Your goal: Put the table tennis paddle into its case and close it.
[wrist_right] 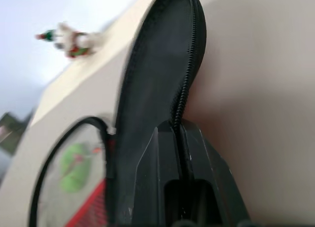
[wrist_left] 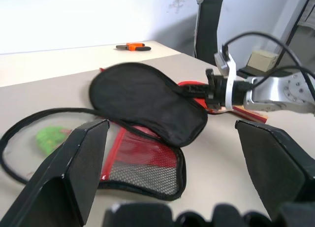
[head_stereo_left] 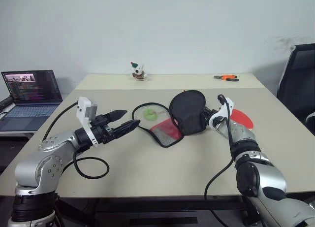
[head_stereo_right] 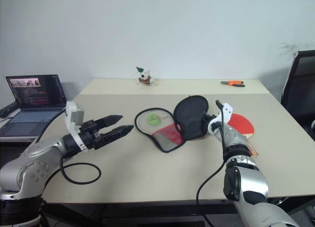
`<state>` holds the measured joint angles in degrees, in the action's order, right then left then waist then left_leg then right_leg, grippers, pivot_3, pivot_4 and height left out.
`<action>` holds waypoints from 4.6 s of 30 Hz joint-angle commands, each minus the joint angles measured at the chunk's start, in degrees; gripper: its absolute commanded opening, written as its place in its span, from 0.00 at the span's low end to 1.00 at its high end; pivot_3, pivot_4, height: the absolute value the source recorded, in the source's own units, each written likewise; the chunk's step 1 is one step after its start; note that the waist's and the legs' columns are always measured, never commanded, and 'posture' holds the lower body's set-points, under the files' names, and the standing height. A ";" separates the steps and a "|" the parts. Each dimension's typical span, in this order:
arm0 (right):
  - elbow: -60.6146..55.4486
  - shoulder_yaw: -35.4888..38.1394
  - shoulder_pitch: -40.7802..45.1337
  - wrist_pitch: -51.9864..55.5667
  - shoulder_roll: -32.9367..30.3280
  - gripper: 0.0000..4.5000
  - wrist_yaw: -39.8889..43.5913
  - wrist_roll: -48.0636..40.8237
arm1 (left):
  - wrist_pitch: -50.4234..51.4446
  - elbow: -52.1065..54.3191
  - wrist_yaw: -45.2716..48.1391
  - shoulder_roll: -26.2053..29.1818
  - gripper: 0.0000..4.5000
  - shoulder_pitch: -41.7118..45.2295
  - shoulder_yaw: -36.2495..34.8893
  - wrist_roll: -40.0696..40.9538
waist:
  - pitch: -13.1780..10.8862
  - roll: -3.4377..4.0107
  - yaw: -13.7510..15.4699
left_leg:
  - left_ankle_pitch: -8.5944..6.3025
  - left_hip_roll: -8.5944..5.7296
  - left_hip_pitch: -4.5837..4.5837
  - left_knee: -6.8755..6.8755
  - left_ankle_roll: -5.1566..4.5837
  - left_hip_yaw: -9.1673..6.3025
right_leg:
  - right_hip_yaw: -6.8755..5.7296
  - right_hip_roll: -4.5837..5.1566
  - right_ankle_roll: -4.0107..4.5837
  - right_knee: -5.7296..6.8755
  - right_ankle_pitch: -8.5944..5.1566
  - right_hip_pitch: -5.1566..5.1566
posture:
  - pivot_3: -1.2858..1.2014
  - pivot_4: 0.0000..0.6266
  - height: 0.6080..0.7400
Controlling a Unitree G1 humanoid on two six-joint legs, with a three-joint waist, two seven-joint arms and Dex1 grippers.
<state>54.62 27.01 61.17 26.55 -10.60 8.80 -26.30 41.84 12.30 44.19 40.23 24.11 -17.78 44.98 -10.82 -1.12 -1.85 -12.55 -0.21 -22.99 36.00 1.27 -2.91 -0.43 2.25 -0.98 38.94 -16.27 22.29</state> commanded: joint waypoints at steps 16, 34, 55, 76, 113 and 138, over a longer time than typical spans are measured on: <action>-21.76 -4.91 -9.64 13.35 2.36 0.01 -6.36 -0.79 | -2.20 -4.03 6.23 2.51 1.00 5.23 3.44 -2.83 | -0.02 0.02 -0.11 | 0.00 0.01 0.04 -0.04 0.00 -0.02 | -0.01 -0.03 -0.01 0.02 -0.01 0.04 | 0.52 0.24 1.00; -48.94 -15.70 -18.35 24.25 -7.86 1.00 7.56 -1.73 | -4.31 -4.22 12.89 6.08 1.00 4.94 6.59 -6.36 | -0.04 0.04 -0.01 | -0.01 0.01 0.00 -0.09 -0.01 -0.05 | -0.07 -0.04 -0.02 -0.04 -0.02 0.08 | 0.52 0.24 1.00; -35.51 -15.77 -23.75 23.71 -24.57 1.00 7.65 9.96 | -12.30 -9.04 21.49 3.58 1.00 13.26 15.85 -13.52 | -0.07 -0.01 0.02 | -0.01 0.00 -0.01 -0.10 -0.02 0.16 | -0.07 -0.08 -0.25 -0.10 -0.15 0.05 | 0.52 0.24 1.00; -9.98 -20.50 -13.89 10.68 -24.59 0.67 16.79 18.14 | -7.34 -5.35 30.82 5.72 1.00 13.35 17.00 -10.38 | -0.07 -0.07 -0.32 | -0.01 0.01 0.08 0.01 -0.02 0.22 | -0.04 -0.09 -0.27 -0.08 -0.13 -0.04 | 0.52 0.24 1.00; -40.06 -15.01 -10.01 23.94 8.53 0.24 -11.87 13.01 | -4.80 3.27 20.53 7.96 1.00 2.02 8.47 -6.52 | -0.28 0.17 -0.03 | 0.01 0.00 -0.44 -0.03 0.00 0.02 | -0.02 -0.04 0.02 0.10 -0.02 0.64 | 0.52 0.24 1.00; -26.16 -16.04 -7.43 13.02 8.99 0.24 -15.07 15.54 | -4.85 3.26 19.16 9.17 1.00 1.29 8.71 -6.72 | -0.28 0.17 -0.09 | 0.02 0.03 -0.80 0.02 0.01 0.05 | -0.01 -0.07 0.04 0.14 -0.01 0.97 | 0.52 0.24 1.00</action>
<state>31.17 11.49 52.94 40.81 -1.70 -6.23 -10.75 37.30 13.87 63.30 48.27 25.23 -7.30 37.66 -11.09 -0.95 -1.94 -12.54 -0.18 -23.79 36.01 1.28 -2.86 -0.44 2.18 -0.94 39.08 -16.28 23.27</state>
